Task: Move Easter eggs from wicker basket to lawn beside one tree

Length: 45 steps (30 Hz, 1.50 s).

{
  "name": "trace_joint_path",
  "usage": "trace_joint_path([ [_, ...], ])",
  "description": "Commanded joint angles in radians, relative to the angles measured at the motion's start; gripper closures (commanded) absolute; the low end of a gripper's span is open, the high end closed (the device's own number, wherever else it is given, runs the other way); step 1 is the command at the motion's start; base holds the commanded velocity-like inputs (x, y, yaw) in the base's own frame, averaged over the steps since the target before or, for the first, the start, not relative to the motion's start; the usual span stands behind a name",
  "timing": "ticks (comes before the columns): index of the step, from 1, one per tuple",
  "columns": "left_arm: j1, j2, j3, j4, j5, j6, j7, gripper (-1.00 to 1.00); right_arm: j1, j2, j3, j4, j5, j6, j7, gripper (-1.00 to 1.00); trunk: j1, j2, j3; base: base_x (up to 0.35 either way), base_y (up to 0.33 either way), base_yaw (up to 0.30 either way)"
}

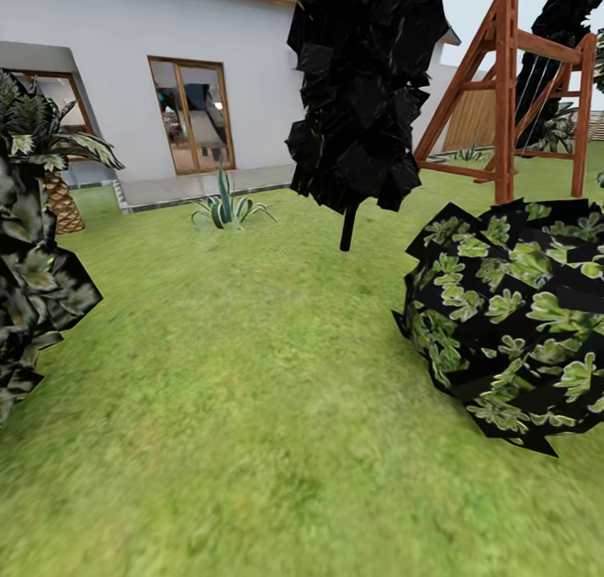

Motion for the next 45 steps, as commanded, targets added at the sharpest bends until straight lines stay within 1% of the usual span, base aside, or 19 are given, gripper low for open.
trace_joint_path([
  [1, -0.001, 0.0, 0.0, 0.001, -0.001, -0.003, 0.001, -1.0, 0.001, 0.0, -0.001, -0.001, 0.0, -0.002, 0.001, -1.0, 0.0, 0.0, -0.001, 0.237, 0.207, 0.016],
  [23, -0.001, 0.0, 0.0, 0.001, -0.001, -0.003, 0.001, -1.0, 0.0, 0.0, 0.0, 0.0, 0.0, -0.001, 0.001, -1.0, 0.0, 0.0, -0.001, 0.248, 0.203, 0.002],
  [38, -0.001, 0.0, 0.0, 0.001, -0.001, -0.003, 0.001, -1.0, 0.0, 0.001, 0.003, -0.001, 0.002, -0.001, 0.001, -1.0, 0.0, 0.0, -0.001, 0.273, 0.165, 0.001],
  [45, -0.001, 0.0, 0.0, 0.001, -0.001, -0.004, 0.001, -1.0, 0.0, 0.0, 0.004, -0.001, 0.007, -0.001, 0.001, -1.0, 0.0, 0.0, -0.001, 0.28, 0.152, 0.099],
])
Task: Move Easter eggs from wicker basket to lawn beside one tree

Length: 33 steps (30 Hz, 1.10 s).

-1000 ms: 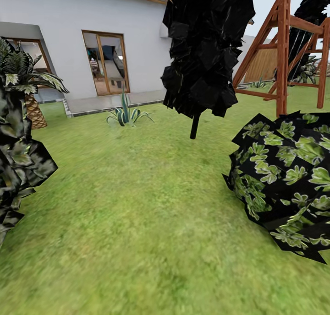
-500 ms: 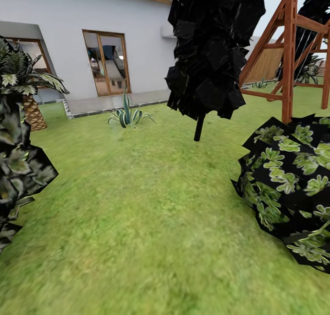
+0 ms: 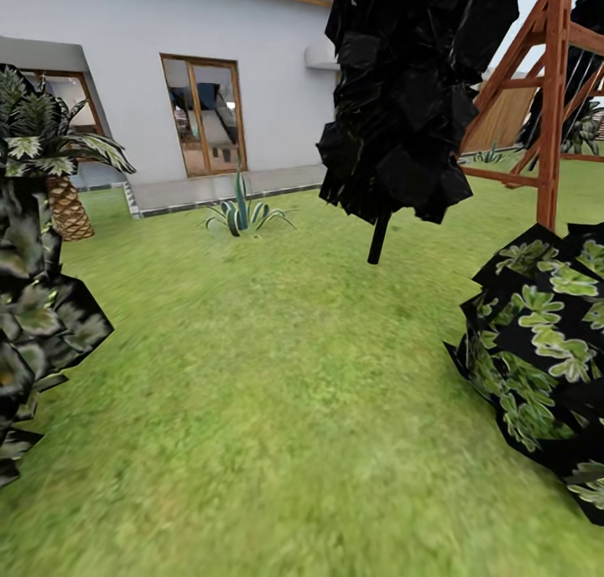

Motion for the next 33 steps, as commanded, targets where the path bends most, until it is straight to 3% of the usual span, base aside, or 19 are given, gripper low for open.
trace_joint_path([
  [1, -0.001, 0.0, 0.0, 0.001, -0.001, -0.003, 0.001, -1.0, 0.001, 0.0, -0.001, -0.001, 0.0, -0.002, 0.001, -1.0, 0.001, 0.0, -0.001, 0.284, 0.147, 0.051],
  [12, -0.001, 0.0, 0.0, 0.001, -0.001, -0.004, 0.002, -1.0, 0.001, 0.0, -0.001, -0.001, 0.001, -0.002, 0.001, -1.0, 0.001, 0.0, -0.001, 0.299, 0.106, 0.013],
  [33, -0.001, 0.0, 0.0, 0.001, -0.001, -0.005, 0.002, -1.0, 0.0, 0.0, 0.0, -0.001, 0.001, -0.002, 0.001, -1.0, 0.001, 0.0, -0.001, 0.319, 0.008, 0.0],
])
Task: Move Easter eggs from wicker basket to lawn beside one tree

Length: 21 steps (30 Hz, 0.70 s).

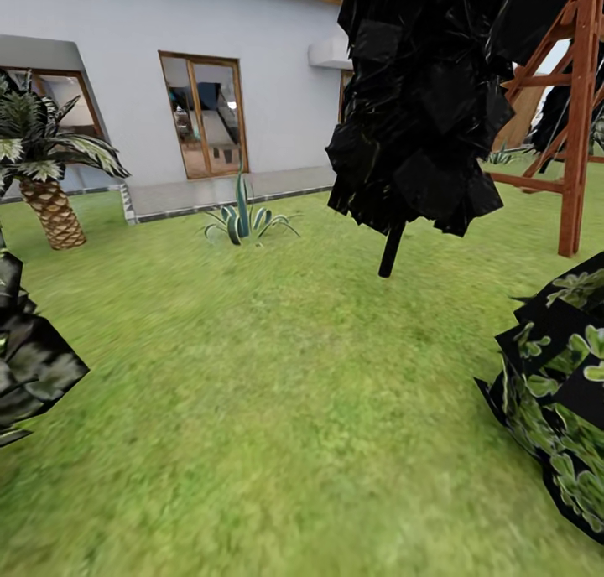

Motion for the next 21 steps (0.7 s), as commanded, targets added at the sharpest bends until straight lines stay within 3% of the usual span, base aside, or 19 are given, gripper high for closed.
trace_joint_path([
  [1, 0.0, 0.0, 0.0, 0.001, -0.001, -0.003, 0.001, -1.0, 0.0, 0.0, -0.001, -0.001, 0.0, -0.002, 0.001, -1.0, 0.001, 0.0, -0.001, 0.324, 0.0, 0.0],
  [21, 0.0, 0.0, 0.0, 0.001, -0.001, -0.003, 0.001, -1.0, 0.0, 0.0, 0.0, 0.0, 0.0, -0.002, 0.001, -1.0, 0.001, 0.0, -0.001, 0.326, 0.0, 0.002],
])
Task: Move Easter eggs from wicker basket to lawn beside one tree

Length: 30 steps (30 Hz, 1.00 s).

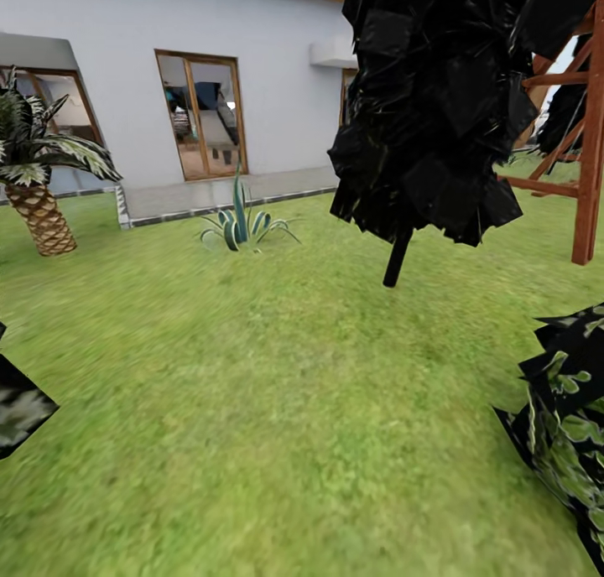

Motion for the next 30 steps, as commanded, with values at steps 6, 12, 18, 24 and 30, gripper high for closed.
trace_joint_path([
  [6, 0.0, 0.0, 0.0, 0.001, -0.001, -0.003, 0.001, -1.0, 0.0, 0.0, 0.0, 0.0, 0.001, -0.002, 0.001, -1.0, 0.001, 0.0, -0.001, 0.328, 0.0, 0.146],
  [12, 0.0, 0.0, 0.0, 0.001, -0.001, -0.003, 0.001, -1.0, 0.0, 0.0, 0.0, -0.001, 0.002, -0.002, 0.001, -1.0, 0.001, 0.0, -0.001, 0.328, 0.0, 0.057],
  [18, 0.0, 0.0, 0.0, 0.001, -0.001, -0.003, 0.001, -1.0, 0.0, 0.0, 0.0, 0.0, 0.002, -0.002, 0.001, -1.0, 0.001, 0.0, -0.001, 0.329, 0.0, 0.028],
  [24, 0.0, 0.0, 0.0, 0.0, -0.001, -0.003, 0.001, -1.0, 0.0, 0.0, 0.0, 0.0, 0.002, -0.002, 0.001, -1.0, 0.001, 0.0, -0.001, 0.329, 0.0, 0.14],
  [30, 0.0, 0.0, 0.0, 0.001, -0.001, -0.003, 0.001, -1.0, 0.0, 0.0, 0.0, 0.0, 0.002, -0.002, 0.001, -1.0, 0.001, 0.0, -0.001, 0.33, 0.0, 0.073],
])
